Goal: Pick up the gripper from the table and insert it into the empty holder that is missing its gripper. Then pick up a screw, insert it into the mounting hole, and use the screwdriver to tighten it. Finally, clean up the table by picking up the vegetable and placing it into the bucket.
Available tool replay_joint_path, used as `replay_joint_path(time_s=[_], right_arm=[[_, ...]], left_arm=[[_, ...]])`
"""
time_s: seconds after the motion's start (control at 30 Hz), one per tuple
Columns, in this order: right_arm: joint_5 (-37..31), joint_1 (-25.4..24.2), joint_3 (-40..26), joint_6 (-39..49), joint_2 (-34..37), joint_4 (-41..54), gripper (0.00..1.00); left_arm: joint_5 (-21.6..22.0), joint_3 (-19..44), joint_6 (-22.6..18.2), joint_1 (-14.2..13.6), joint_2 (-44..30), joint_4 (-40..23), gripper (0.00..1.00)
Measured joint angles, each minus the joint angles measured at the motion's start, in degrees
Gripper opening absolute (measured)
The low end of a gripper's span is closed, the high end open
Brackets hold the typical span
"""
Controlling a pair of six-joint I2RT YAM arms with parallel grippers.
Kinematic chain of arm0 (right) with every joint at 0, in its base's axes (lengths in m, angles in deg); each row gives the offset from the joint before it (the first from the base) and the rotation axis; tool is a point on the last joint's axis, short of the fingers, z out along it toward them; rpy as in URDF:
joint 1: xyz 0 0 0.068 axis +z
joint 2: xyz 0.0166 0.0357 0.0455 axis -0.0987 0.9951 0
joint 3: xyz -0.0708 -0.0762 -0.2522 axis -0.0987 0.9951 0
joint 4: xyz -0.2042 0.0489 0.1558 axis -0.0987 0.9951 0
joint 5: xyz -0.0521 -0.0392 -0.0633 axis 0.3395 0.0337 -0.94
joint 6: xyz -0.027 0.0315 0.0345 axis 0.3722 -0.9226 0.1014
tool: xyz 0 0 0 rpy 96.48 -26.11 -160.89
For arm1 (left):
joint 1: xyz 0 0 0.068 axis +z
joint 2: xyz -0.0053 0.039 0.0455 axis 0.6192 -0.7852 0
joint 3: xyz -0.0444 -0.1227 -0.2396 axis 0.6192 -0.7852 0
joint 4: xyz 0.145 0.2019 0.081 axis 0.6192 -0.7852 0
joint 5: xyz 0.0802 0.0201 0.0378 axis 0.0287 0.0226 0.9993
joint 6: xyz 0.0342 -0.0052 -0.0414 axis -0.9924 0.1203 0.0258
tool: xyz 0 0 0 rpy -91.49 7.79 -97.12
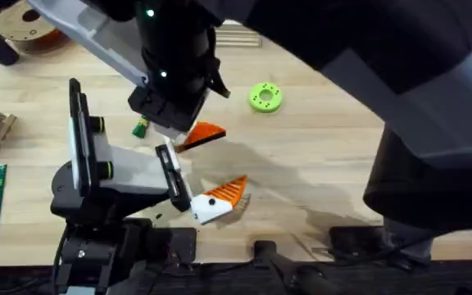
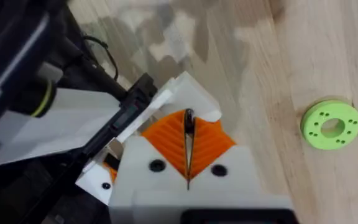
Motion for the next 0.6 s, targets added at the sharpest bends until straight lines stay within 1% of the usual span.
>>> replay_joint_path(time_s=[0.6], right_arm=[[0.0, 0.4, 0.0, 0.0, 0.9, 0.5, 0.006]], left_arm=[[0.0, 0.0, 0.0, 0.0, 0.0, 0.0, 0.985]])
